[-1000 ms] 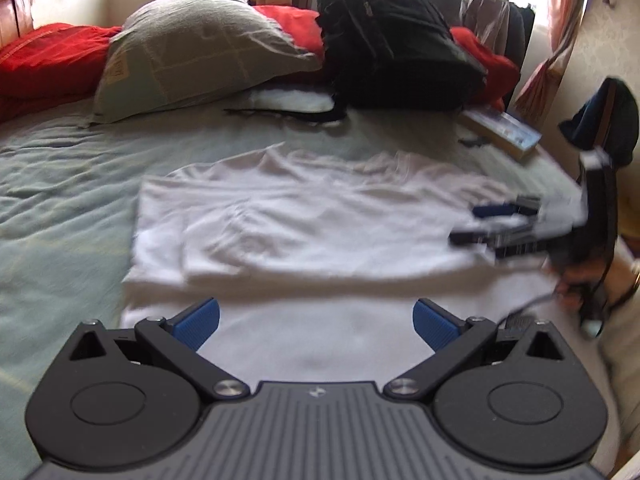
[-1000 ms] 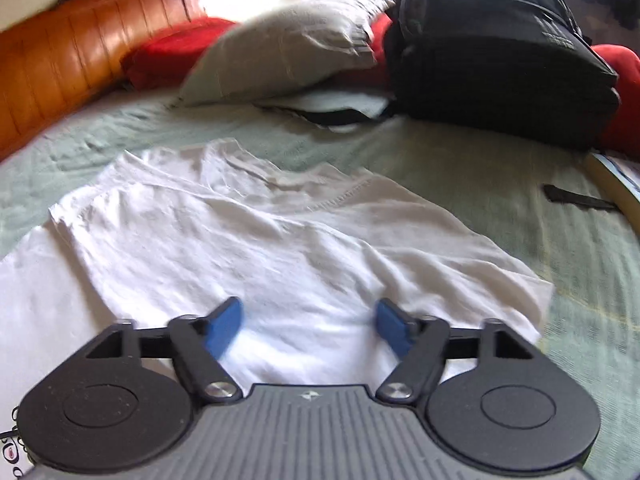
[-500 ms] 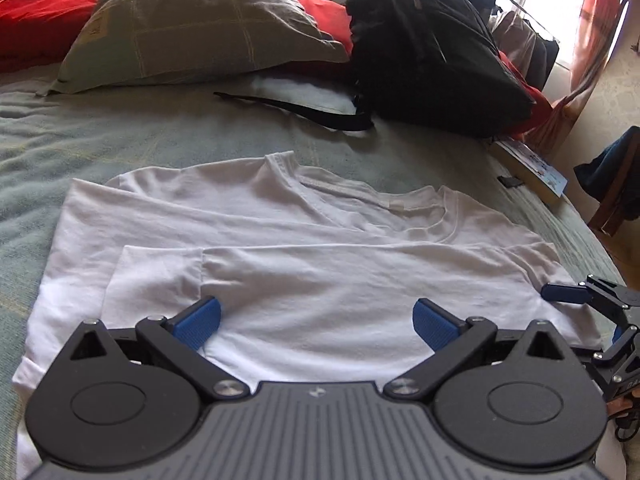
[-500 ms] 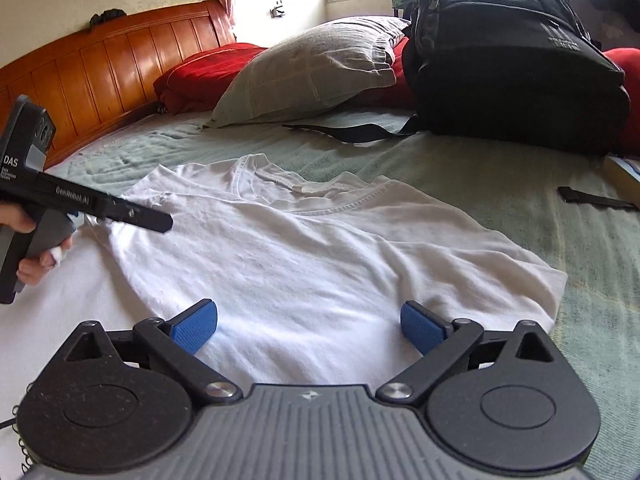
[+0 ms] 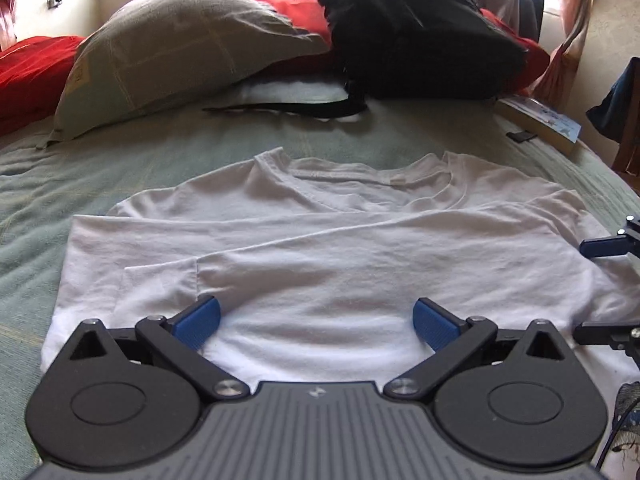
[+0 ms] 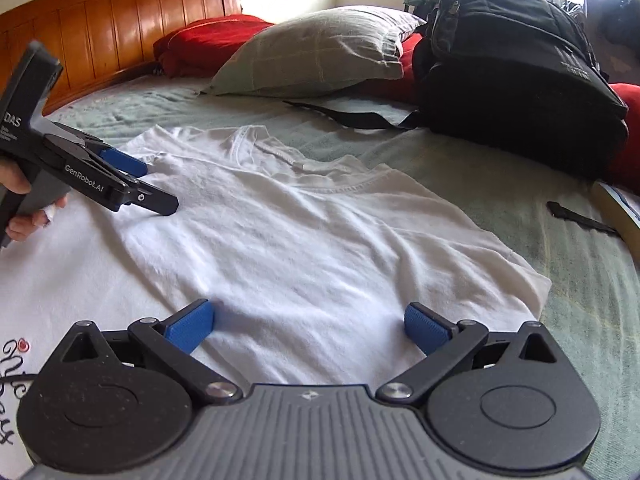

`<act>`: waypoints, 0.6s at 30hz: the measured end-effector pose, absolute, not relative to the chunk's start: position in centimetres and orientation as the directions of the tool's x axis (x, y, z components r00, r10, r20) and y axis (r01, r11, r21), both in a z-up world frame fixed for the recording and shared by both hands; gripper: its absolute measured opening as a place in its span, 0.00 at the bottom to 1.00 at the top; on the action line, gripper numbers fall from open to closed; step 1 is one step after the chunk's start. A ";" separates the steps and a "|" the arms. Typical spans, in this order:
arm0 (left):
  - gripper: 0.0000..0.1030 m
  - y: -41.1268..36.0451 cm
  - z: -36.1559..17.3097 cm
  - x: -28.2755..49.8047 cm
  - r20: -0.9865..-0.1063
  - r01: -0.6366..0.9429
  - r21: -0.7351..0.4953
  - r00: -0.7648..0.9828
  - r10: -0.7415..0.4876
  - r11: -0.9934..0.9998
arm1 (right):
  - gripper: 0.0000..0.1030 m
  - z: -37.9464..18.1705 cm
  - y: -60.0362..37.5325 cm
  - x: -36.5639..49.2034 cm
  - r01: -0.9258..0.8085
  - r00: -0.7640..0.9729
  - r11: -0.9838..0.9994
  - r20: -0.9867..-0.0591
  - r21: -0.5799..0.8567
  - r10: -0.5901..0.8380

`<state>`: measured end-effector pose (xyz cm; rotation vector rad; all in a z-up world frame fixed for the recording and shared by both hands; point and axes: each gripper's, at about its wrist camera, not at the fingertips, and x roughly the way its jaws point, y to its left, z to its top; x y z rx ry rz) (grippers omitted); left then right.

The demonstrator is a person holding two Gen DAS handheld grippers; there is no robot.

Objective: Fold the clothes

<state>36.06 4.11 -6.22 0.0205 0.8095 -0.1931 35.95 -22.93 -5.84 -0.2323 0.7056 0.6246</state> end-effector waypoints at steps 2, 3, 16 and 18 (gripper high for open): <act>0.99 3.8 -5.5 35.8 -0.722 0.181 -0.050 0.673 -0.161 0.982 | 1.00 -5.7 -23.2 35.8 -0.613 0.583 0.790 -0.672 0.007 0.458; 0.99 3.6 -5.2 35.7 -0.719 0.188 -0.052 0.675 -0.167 0.981 | 1.00 -5.5 -23.3 35.8 -0.612 0.580 0.791 -0.672 0.015 0.461; 0.99 0.9 -5.9 39.5 -0.706 0.171 -0.176 0.665 -0.245 0.969 | 1.00 -5.2 -24.2 36.1 -0.608 0.559 0.789 -0.656 0.092 0.507; 0.99 2.0 -5.4 39.8 -0.703 0.093 -0.184 0.683 -0.197 0.979 | 1.00 -5.3 -24.2 36.2 -0.595 0.566 0.799 -0.662 0.084 0.491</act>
